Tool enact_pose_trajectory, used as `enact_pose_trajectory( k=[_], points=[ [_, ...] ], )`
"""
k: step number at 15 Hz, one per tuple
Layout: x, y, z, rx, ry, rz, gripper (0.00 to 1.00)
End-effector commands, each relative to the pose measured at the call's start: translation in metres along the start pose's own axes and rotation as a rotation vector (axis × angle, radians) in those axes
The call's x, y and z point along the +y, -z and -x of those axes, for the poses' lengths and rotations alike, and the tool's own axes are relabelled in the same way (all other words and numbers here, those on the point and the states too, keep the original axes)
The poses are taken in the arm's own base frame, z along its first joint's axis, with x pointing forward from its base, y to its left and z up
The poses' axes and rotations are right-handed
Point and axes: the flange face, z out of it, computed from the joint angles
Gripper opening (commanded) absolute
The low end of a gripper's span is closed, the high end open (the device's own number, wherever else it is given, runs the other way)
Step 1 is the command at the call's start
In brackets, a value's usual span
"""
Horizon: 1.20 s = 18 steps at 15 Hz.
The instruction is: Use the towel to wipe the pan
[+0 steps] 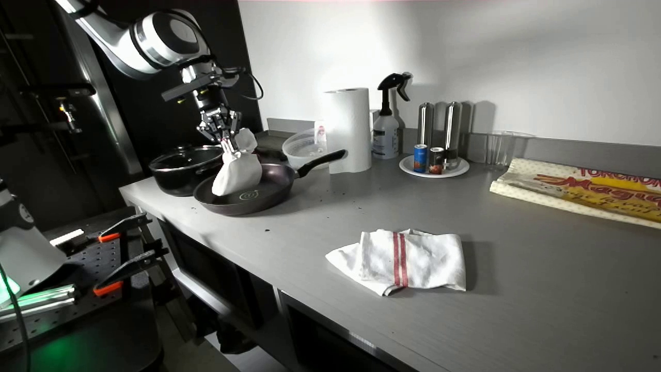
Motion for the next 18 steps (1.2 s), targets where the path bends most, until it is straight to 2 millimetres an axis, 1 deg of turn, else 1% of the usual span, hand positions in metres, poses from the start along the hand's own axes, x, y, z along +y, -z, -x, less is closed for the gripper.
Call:
enact_pose_trajectory(
  k=[1, 4, 9, 13, 18],
  points=[
    [-0.015, -0.010, -0.011, -0.010, 0.013, 0.028, 0.04],
    [-0.019, -0.026, -0.015, -0.023, 0.025, 0.023, 0.04],
    [-0.016, -0.061, -0.017, -0.054, 0.046, -0.009, 0.04],
    [-0.005, -0.093, -0.015, -0.070, 0.041, -0.025, 0.04],
    [0.016, -0.135, 0.003, -0.104, 0.017, -0.031, 0.04]
  ],
)
